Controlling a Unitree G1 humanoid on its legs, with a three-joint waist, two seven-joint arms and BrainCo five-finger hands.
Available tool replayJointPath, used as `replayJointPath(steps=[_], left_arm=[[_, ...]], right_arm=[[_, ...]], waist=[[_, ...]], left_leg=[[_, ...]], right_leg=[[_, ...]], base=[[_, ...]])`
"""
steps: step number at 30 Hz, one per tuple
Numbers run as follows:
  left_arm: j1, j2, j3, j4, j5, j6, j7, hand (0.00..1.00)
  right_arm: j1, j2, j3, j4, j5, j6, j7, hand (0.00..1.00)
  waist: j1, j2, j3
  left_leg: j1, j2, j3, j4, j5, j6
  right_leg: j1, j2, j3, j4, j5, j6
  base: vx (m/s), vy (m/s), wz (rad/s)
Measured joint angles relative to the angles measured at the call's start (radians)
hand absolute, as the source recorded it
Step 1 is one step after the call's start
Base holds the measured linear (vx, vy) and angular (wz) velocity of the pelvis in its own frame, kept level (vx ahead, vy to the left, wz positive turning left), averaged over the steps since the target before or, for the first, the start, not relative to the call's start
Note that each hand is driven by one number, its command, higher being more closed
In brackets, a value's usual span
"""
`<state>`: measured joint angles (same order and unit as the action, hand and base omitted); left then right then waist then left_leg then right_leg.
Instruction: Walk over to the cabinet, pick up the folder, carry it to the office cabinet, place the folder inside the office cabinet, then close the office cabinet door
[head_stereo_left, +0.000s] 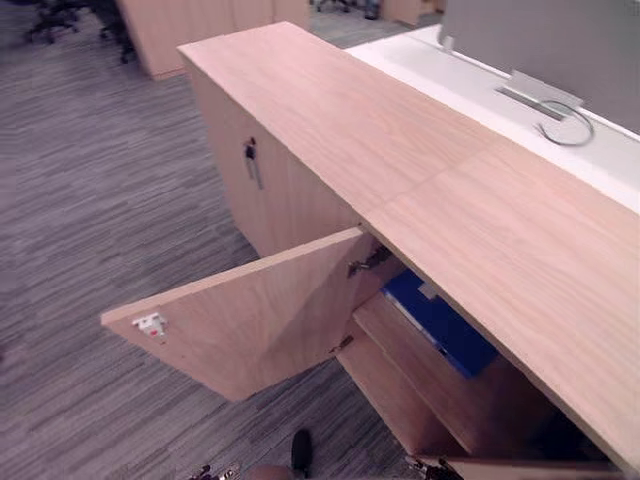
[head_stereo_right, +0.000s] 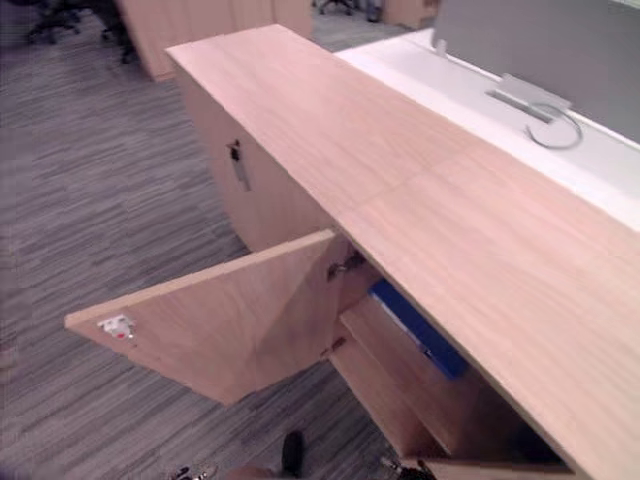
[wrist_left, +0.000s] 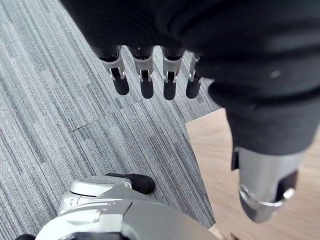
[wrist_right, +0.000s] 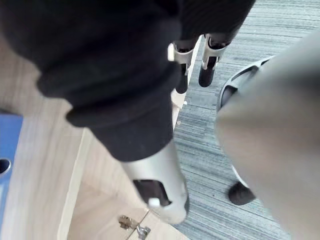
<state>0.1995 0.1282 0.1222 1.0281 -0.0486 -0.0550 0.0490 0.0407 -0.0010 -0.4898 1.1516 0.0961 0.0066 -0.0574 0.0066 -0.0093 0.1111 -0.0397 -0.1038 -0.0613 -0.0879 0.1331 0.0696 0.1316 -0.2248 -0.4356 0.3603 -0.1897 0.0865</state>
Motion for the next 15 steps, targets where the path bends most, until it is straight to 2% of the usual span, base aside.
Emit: replayJointPath(steps=[3,5,10,12,14,15], left_arm=[[0.004,0.000,0.005,0.003,-0.008,-0.001,0.000,0.00],[0.005,-0.004,0.024,0.016,-0.034,-0.002,0.001,0.00],[0.005,-0.010,0.066,0.035,-0.056,-0.003,0.001,0.00],[0.005,-0.019,0.085,0.034,-0.070,-0.004,0.002,0.00],[0.000,-0.020,0.092,0.032,-0.083,-0.005,0.003,0.00],[0.002,-0.023,0.111,0.031,-0.087,-0.006,0.004,0.00]], right_arm=[[-0.021,0.005,0.001,0.018,0.000,0.000,0.011,0.00],[-0.024,0.003,-0.014,0.034,0.000,0.002,0.012,0.00],[-0.019,0.005,-0.034,0.043,0.002,0.001,0.012,0.00],[-0.014,0.005,-0.039,0.043,0.001,0.000,0.012,0.00],[-0.006,0.005,-0.072,0.043,0.001,-0.001,0.012,0.00],[-0.006,0.007,-0.105,0.051,0.001,0.000,0.011,0.00]], waist=[[0.012,-0.011,-0.009],[0.013,-0.015,-0.007],[0.012,-0.015,-0.006],[0.012,-0.016,-0.002],[0.000,-0.018,0.002],[0.000,-0.025,0.005]], left_leg=[[-0.038,0.000,0.000,0.000,0.026,-0.024],[-0.040,0.016,0.000,0.000,0.039,-0.042],[-0.044,0.055,-0.005,-0.006,0.060,-0.074],[-0.060,0.054,-0.026,-0.005,0.071,-0.081],[-0.093,0.044,-0.037,-0.005,0.073,-0.072],[-0.108,0.054,0.067,0.005,0.052,-0.055]], right_leg=[[0.037,0.045,-0.005,-0.151,-0.003,-0.002],[0.056,0.063,-0.005,-0.193,-0.003,-0.002],[0.061,0.106,-0.011,-0.210,-0.004,-0.001],[0.061,0.111,-0.040,-0.216,-0.016,0.003],[0.061,0.107,-0.097,-0.223,-0.032,0.007],[0.062,0.098,-0.134,-0.243,-0.033,0.007]], base=[[-0.01,-0.250,0.09],[-0.04,-0.257,-0.02],[-0.07,-0.162,-0.03],[-0.10,-0.069,0.31],[-0.10,-0.031,0.61],[-0.11,0.033,0.56]])
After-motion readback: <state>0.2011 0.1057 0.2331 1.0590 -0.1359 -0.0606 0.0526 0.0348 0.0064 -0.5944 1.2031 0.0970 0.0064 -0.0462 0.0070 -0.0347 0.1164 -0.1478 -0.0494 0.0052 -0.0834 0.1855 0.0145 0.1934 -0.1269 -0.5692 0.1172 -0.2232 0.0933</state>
